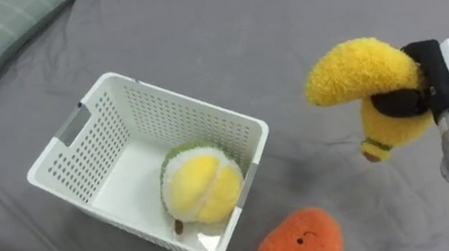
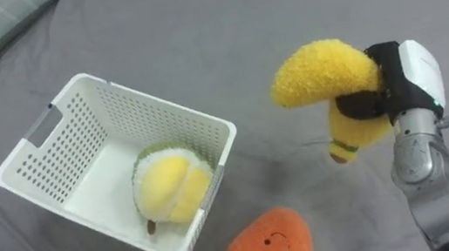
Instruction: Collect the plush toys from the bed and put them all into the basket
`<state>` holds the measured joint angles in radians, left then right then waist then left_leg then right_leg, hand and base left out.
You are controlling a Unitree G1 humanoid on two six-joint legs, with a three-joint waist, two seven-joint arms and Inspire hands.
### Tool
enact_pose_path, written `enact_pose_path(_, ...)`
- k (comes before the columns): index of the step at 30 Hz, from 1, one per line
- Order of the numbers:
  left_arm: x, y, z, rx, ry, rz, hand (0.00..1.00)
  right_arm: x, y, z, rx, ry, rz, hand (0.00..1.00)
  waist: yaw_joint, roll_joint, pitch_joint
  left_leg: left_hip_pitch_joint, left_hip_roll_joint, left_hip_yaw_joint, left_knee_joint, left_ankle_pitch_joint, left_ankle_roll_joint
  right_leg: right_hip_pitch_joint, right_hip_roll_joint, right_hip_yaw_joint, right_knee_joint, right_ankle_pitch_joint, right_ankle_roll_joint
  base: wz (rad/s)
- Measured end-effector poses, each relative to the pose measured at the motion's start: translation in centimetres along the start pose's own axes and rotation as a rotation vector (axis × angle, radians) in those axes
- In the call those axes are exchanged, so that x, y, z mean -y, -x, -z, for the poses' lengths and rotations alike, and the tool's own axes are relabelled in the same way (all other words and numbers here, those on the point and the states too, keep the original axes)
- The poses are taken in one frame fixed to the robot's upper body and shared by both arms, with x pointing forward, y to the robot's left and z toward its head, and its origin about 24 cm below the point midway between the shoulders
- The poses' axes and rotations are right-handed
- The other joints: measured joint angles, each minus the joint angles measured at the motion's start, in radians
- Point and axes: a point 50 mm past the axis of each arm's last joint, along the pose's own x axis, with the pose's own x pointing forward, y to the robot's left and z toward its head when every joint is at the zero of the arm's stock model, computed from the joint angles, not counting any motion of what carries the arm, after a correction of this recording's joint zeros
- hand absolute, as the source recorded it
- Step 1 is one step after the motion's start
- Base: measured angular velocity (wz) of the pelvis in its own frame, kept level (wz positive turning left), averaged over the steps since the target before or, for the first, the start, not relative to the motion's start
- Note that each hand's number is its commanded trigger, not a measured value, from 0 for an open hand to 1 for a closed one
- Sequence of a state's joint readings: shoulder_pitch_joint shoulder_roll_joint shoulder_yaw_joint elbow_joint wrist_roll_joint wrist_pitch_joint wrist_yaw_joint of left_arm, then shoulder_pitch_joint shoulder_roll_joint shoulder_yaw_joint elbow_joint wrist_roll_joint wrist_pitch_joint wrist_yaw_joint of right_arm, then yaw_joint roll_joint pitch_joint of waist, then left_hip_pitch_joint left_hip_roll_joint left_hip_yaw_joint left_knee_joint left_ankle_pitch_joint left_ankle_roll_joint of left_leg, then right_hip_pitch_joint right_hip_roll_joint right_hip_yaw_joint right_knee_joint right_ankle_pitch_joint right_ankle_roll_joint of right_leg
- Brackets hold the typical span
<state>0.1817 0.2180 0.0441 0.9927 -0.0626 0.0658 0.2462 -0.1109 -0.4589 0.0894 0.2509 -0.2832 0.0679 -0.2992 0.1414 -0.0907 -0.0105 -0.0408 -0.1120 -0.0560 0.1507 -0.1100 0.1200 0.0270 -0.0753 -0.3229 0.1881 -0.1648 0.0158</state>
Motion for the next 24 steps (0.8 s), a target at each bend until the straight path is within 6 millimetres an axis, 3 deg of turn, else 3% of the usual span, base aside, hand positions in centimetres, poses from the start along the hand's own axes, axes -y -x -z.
enact_pose_path(8,0.5,0.1,0.2,-0.018,-0.017,-0.013,0.00,-1.0,0.4,-1.7,0.048,-0.017,-0.054,1.00,0.001,0.010,0.0078,0.023,0.000,0.004,0.001,-0.003,-0.001,0.026,0.005,0.011,0.000,0.001,0.001,-0.02)
enact_pose_path(13,0.8,0.2,0.6,-0.038,-0.034,-0.006,0.00,-1.2,0.6,-3.0,0.087,-0.010,-0.065,1.00,0.003,0.020,0.0215,0.021,0.000,0.004,0.001,-0.003,0.000,0.025,0.006,0.012,0.000,0.001,0.001,0.00)
enact_pose_path(18,0.8,0.1,0.2,-0.031,-0.036,-0.003,0.00,-0.5,0.8,-5.5,0.180,-0.045,-0.067,1.00,0.010,0.013,0.0240,0.021,0.001,0.005,0.005,-0.003,0.001,0.024,0.005,0.011,-0.002,0.001,0.001,0.00)
enact_pose_path(24,0.9,0.0,0.0,-0.024,-0.113,-0.003,0.00,-0.6,0.9,-8.7,0.292,-0.072,-0.065,1.00,0.056,0.009,0.0241,0.028,0.004,0.019,0.002,-0.011,0.004,0.025,0.009,0.021,-0.003,0.001,0.002,-0.07)
